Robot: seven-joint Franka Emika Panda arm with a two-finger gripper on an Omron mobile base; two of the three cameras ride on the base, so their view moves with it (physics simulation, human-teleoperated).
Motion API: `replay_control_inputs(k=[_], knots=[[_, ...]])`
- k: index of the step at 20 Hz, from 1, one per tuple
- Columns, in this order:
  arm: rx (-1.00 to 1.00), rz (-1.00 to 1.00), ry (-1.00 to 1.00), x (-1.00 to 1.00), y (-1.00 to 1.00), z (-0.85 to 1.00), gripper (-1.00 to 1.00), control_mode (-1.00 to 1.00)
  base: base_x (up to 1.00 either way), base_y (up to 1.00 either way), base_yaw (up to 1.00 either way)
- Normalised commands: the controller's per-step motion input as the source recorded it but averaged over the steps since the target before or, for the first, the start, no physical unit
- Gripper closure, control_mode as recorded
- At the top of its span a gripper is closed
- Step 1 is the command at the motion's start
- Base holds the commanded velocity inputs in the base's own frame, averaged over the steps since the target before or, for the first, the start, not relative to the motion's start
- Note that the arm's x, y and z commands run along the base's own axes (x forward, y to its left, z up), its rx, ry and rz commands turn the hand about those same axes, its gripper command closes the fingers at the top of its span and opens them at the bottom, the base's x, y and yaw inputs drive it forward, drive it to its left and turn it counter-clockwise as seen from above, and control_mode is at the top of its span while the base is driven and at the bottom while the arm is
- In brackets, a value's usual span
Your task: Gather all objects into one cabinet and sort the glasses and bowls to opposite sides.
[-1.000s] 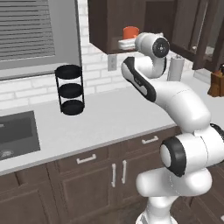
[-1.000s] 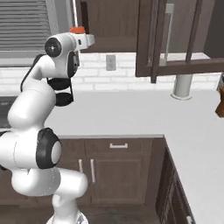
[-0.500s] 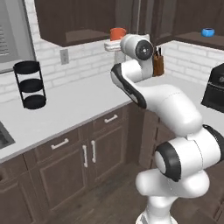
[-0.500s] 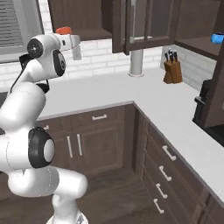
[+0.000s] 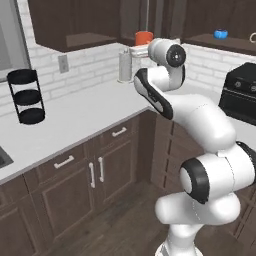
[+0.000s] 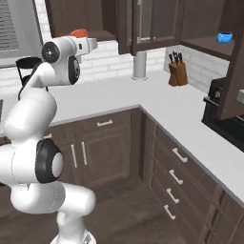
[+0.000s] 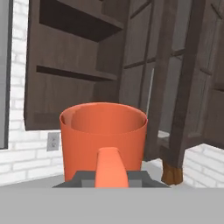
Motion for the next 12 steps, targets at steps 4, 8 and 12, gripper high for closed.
replay_control_inputs(k=[4, 8, 12], knots=[[0.0, 0.0, 0.0, 0.0, 0.0, 0.0, 1.0, 1.0, -0.26, 0.63, -0.59], [0.0, 0.0, 0.0, 0.0, 0.0, 0.0, 1.0, 1.0, -0.19, 0.25, -0.58], [0.0, 0.0, 0.0, 0.0, 0.0, 0.0, 1.0, 1.0, -0.18, 0.15, -0.62]])
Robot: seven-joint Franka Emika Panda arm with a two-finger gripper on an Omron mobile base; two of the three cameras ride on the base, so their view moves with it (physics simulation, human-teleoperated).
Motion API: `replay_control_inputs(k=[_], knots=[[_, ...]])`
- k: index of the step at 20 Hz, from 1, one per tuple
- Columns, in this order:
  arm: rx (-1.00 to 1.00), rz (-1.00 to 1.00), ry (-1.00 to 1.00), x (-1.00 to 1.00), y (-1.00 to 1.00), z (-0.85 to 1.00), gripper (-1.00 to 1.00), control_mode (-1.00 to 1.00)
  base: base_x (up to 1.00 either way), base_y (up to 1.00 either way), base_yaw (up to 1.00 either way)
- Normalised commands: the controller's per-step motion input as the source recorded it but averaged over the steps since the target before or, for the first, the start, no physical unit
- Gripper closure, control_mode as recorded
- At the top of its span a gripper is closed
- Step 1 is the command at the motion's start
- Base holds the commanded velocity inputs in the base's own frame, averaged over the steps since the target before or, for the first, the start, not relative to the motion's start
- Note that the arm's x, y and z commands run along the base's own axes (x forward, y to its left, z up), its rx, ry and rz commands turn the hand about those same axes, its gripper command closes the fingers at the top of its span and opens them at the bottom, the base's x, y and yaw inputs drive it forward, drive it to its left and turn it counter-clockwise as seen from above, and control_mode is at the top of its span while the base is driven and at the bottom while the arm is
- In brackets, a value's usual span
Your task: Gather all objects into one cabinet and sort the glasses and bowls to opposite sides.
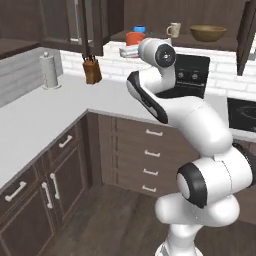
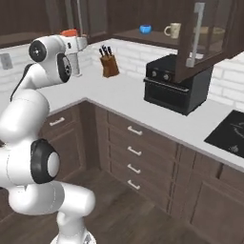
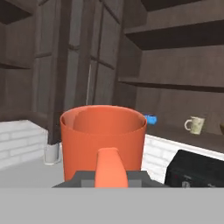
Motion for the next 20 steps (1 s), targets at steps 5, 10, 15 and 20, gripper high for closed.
replay_control_inputs(k=[5, 10, 15, 20], knots=[[0.0, 0.0, 0.0, 0.0, 0.0, 0.0, 1.0, 1.0, -0.09, 0.13, -0.58], [0.0, 0.0, 0.0, 0.0, 0.0, 0.0, 1.0, 1.0, 0.77, 0.38, -0.35], [0.0, 0.0, 0.0, 0.0, 0.0, 0.0, 1.0, 1.0, 0.83, 0.74, -0.31], [0.0, 0.0, 0.0, 0.0, 0.0, 0.0, 1.0, 1.0, 0.65, 0.53, -0.23]])
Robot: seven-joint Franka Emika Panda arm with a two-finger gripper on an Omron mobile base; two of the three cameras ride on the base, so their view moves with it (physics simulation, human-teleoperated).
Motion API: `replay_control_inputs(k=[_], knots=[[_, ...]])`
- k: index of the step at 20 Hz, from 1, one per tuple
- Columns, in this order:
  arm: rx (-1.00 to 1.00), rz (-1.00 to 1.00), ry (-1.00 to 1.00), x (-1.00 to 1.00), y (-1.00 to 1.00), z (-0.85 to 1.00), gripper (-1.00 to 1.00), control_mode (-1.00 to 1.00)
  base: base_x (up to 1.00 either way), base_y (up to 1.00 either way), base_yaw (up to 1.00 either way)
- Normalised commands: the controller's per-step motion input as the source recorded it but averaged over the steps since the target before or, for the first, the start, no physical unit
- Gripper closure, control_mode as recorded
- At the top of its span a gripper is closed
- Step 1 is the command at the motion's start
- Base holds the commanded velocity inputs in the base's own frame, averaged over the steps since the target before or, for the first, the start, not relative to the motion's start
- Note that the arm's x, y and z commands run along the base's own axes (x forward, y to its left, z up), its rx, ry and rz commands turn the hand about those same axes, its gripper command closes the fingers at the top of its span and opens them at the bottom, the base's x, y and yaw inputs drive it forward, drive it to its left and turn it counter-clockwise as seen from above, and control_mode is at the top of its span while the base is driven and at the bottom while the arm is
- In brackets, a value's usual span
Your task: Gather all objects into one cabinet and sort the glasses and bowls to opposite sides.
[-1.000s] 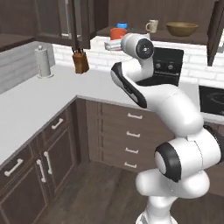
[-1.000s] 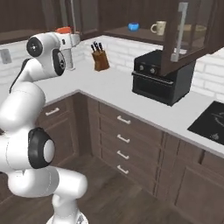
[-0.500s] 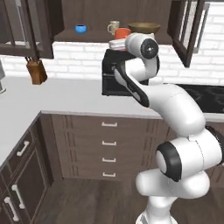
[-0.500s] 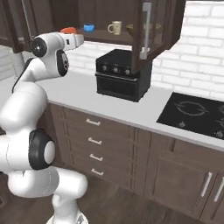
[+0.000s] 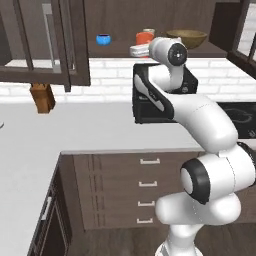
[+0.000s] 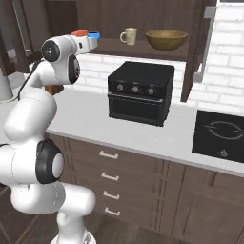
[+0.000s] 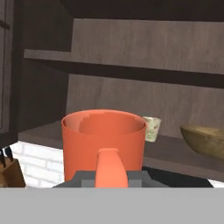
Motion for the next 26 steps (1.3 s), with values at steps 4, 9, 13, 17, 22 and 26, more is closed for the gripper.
replay_control_inputs(k=[4, 9, 13, 17, 22, 26], knots=[[0.0, 0.0, 0.0, 0.0, 0.0, 0.0, 1.0, 1.0, 0.18, 0.0, 0.0], [0.0, 0.0, 0.0, 0.0, 0.0, 0.0, 1.0, 1.0, 1.0, -0.15, 0.0], [0.0, 0.0, 0.0, 0.0, 0.0, 0.0, 1.0, 1.0, 1.0, -0.04, 0.0], [0.0, 0.0, 0.0, 0.0, 0.0, 0.0, 1.0, 1.0, 0.17, 0.0, -0.02], [0.0, 0.0, 0.0, 0.0, 0.0, 0.0, 1.0, 1.0, 0.88, 0.2, -0.13], [0.0, 0.0, 0.0, 0.0, 0.0, 0.0, 1.0, 1.0, 0.08, 0.04, -0.03]])
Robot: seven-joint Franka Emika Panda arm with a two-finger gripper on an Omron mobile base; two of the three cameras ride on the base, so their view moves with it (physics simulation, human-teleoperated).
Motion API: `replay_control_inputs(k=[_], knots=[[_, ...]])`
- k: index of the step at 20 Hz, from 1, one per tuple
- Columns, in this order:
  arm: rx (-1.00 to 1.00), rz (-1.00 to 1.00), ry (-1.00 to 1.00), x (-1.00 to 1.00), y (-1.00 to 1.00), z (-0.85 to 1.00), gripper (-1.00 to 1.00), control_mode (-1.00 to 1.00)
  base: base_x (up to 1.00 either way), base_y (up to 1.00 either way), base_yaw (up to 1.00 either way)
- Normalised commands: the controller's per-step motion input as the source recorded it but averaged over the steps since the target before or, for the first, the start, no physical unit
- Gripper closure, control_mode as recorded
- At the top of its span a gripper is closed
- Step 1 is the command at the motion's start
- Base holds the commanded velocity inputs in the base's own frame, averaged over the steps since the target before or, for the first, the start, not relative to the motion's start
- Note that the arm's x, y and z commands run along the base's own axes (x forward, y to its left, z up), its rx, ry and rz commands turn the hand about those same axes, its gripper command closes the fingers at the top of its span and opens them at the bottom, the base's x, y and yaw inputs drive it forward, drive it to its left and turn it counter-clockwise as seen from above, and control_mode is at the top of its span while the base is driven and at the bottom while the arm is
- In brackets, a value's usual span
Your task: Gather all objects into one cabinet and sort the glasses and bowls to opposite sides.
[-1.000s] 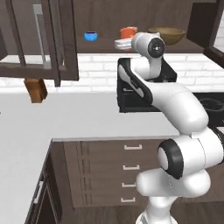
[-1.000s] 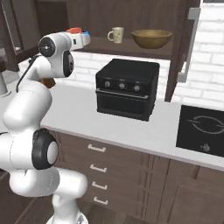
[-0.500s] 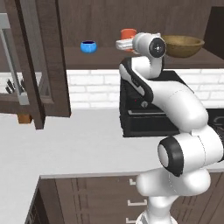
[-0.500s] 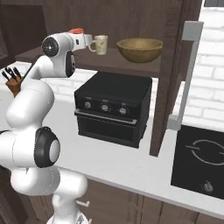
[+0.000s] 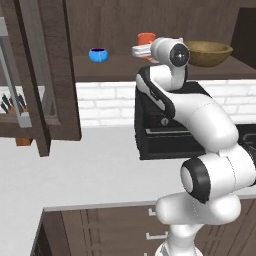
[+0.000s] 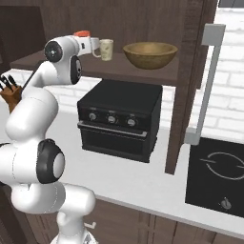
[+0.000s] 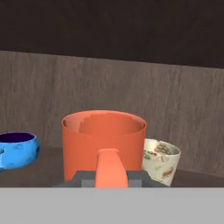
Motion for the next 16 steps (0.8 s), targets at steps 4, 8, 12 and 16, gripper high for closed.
replay_control_inputs(k=[4, 8, 12, 16], knots=[[0.0, 0.0, 0.0, 0.0, 0.0, 0.0, 1.0, 1.0, 0.16, 0.0, 0.0], [0.0, 0.01, 0.02, 0.0, 0.07, -0.04, 1.0, -1.0, 0.07, 0.03, 0.0], [0.09, 0.23, 0.12, 0.08, 0.12, -0.31, 1.0, -1.0, 0.0, 0.0, 0.0], [0.02, 0.08, 0.06, 0.0, 0.02, -0.12, 1.0, -1.0, 0.0, 0.0, 0.0]])
